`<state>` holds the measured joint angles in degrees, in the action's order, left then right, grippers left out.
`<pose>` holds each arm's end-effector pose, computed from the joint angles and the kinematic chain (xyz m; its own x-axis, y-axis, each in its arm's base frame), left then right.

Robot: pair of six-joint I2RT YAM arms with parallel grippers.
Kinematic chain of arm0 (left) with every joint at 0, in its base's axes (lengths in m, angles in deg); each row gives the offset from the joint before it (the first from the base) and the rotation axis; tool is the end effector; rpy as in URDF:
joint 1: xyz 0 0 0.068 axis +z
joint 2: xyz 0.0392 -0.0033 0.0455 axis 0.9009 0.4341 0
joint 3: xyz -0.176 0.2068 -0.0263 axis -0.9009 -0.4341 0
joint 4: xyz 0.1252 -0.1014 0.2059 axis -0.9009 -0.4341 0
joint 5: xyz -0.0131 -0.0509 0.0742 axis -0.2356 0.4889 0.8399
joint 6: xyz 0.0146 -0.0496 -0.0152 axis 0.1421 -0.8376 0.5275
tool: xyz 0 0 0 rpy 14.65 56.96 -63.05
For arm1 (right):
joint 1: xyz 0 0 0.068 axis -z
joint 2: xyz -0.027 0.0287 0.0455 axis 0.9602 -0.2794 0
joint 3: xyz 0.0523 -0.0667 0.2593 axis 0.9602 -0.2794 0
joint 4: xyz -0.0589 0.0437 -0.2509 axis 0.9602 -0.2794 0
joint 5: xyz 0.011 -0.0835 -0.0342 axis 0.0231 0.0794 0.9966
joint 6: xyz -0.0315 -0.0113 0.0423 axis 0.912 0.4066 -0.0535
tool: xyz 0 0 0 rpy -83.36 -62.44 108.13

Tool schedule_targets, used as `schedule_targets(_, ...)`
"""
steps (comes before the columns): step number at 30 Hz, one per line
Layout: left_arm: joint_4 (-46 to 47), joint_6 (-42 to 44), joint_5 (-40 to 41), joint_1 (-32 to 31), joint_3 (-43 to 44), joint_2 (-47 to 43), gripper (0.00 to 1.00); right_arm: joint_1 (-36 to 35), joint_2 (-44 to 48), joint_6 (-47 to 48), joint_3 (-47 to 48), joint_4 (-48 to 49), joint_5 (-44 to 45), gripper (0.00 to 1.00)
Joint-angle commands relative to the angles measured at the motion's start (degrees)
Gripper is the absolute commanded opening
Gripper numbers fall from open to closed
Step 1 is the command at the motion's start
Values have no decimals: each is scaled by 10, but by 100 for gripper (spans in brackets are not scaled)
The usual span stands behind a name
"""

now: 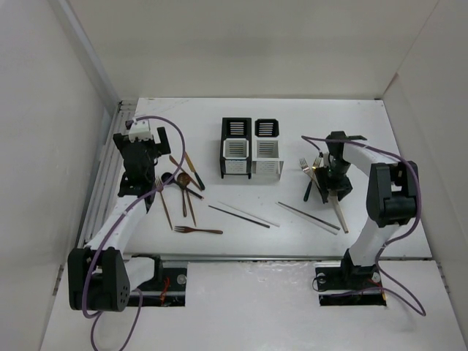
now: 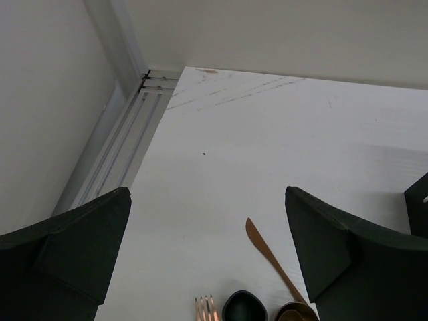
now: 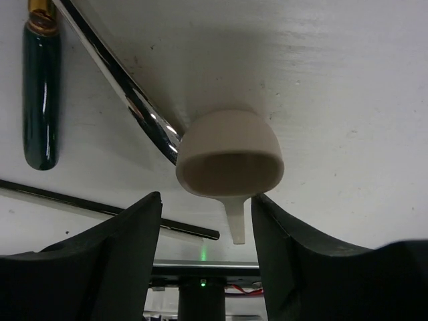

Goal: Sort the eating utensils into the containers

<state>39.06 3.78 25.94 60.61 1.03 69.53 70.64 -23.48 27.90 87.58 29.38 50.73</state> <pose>0.2570 -0.0089 0.2969 0.0479 0.0732 -0.9962 -0.1543 0.9859 0.0650 0.3119 0.0163 0.1748 -0.9917 -0.1262 0.0234 -0.1266 0.9918 -0.0171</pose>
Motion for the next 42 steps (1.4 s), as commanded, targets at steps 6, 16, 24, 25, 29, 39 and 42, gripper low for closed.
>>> schedule_targets(6,27,4,8,-2,43,22,100,3,18,-21,21,-31,31,60)
schedule_targets(16,45,-2,27,-2,66,50,100,31,-37,-21,14,-9,30,22)
schedule_targets(24,32,-2,15,-2,66,50,100,31,-51,-10,25,16,56,12)
schedule_targets(25,32,-2,15,-2,66,50,100,31,-51,-10,32,16,66,3)
schedule_targets(29,7,-2,3,-2,66,45,100,31,-29,-10,60,16,115,0)
schedule_targets(39,-170,-148,-10,-2,114,58,100,-109,177,-18,140,264,292,0)
schedule_targets(42,-213,-154,-23,-2,130,76,100,-160,204,-18,116,443,281,0)
